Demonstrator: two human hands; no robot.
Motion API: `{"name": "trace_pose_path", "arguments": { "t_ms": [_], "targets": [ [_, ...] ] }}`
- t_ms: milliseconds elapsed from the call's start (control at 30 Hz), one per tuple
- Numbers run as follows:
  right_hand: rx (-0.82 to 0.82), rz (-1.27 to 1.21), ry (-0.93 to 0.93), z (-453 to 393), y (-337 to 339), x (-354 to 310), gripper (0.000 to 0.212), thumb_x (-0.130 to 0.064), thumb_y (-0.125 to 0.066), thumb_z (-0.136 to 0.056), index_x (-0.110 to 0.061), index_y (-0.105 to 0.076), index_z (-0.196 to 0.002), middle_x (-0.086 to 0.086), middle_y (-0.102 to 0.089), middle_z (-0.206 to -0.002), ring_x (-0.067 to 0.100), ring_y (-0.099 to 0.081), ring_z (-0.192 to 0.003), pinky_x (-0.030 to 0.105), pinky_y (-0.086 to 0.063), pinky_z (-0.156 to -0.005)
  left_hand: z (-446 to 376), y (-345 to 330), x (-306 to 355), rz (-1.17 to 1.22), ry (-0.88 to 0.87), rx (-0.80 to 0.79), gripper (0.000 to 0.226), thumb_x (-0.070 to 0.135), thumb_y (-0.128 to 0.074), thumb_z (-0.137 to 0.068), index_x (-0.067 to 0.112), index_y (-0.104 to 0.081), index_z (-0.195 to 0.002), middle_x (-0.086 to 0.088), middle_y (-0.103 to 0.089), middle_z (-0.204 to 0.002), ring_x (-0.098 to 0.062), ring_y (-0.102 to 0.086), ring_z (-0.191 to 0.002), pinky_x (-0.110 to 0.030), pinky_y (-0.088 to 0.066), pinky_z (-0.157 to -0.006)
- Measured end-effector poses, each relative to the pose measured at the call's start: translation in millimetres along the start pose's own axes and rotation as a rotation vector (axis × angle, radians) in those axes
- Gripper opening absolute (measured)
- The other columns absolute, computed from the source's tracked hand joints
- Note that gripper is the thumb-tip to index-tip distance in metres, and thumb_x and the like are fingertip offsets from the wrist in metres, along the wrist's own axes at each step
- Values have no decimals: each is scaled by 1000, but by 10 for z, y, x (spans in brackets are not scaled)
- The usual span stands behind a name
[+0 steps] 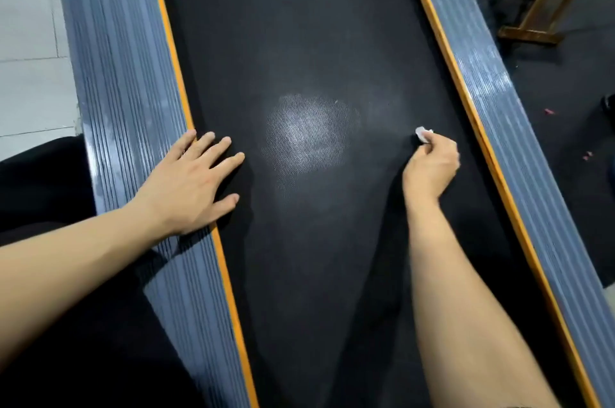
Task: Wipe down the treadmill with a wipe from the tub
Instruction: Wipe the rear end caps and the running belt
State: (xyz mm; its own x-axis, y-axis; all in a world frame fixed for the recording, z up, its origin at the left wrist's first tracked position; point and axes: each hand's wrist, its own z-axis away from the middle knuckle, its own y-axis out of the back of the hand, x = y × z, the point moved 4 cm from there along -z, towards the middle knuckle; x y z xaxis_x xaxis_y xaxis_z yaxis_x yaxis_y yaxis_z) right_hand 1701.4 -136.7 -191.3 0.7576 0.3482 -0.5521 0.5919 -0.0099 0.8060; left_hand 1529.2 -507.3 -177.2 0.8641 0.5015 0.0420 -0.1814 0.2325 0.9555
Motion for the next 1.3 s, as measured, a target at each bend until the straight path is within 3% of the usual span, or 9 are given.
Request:
{"name": "trace_pose_path", "arguments": {
  "t_ms": [167,333,467,600,667,900,1000,1167,1300],
  "targets": [
    [-151,-306,175,217,-561,-926,40,1,-51,-83,-19,-78,-103,-3,-74,-108,18,-68,-103,22,-47,-97,25,-34,-38,-24,-4,-24,81,65,-26,-89,21,-41,-156,-14,-39,-160,-35,-33,-150,-50,-9,-127],
    [-368,-199,440,521,-817,-1416,22,-12,-50,-87,-21,-70,-87,-13,-70,-96,14,-62,-96,28,-47,-90,27,-21,-11,-15,5,-16,78,63,-30,-90,21,-44,-154,-14,-41,-159,-35,-36,-148,-49,-9,-125],
    [-352,-148,411,467,-795,-1379,21,-24,-51,-97,-21,-67,-84,-10,-68,-88,20,-58,-85,31,-45,-79,10,-35,13,-14,12,-2,77,61,-31,-89,20,-47,-152,-14,-44,-157,-36,-38,-147,-50,-8,-125],
    [-321,-105,418,457,-853,-1324,32,-13,-56,-96,-17,-63,-127,3,-62,-116,23,-54,-97,32,-43,-84,14,-36,14,-27,6,0,79,62,-30,-88,19,-45,-153,-15,-42,-158,-36,-37,-148,-51,-9,-125],
    [-301,-64,444,492,-877,-1284,25,-14,-55,-98,-13,-67,-120,5,-61,-125,28,-56,-103,36,-48,-85,21,-47,-1,-34,4,-4,79,62,-30,-88,20,-43,-154,-14,-41,-159,-35,-36,-148,-50,-8,-125],
    [-179,109,763,332,-567,-818,28,-22,-49,-102,-14,-73,-91,3,-71,-91,28,-59,-79,35,-45,-70,35,-29,-20,-24,-22,-1,79,61,-30,-89,21,-38,-157,-14,-37,-161,-34,-33,-150,-48,-4,-125],
    [-54,248,487,-101,-236,-309,20,-13,-56,-101,-9,-73,-90,13,-70,-86,36,-61,-77,37,-40,-69,32,-36,-8,-20,-17,13,79,60,-31,-88,19,-43,-155,-16,-41,-158,-36,-37,-147,-47,-5,-126],
    [-267,110,153,264,-292,-598,27,1,-52,-89,-12,-67,-108,7,-65,-104,32,-59,-99,32,-42,-85,26,-30,25,5,-22,23,78,58,-32,-88,17,-46,-152,-17,-44,-156,-38,-41,-145,-42,4,-125],
    [-447,-31,746,1632,-441,-1431,16,-2,-56,-95,-6,-70,-102,11,-64,-89,32,-59,-81,38,-47,-77,40,-40,-6,-7,-39,17,77,57,-32,-87,17,-46,-152,-17,-45,-155,-38,-41,-145,-41,6,-125]
  ]
}}
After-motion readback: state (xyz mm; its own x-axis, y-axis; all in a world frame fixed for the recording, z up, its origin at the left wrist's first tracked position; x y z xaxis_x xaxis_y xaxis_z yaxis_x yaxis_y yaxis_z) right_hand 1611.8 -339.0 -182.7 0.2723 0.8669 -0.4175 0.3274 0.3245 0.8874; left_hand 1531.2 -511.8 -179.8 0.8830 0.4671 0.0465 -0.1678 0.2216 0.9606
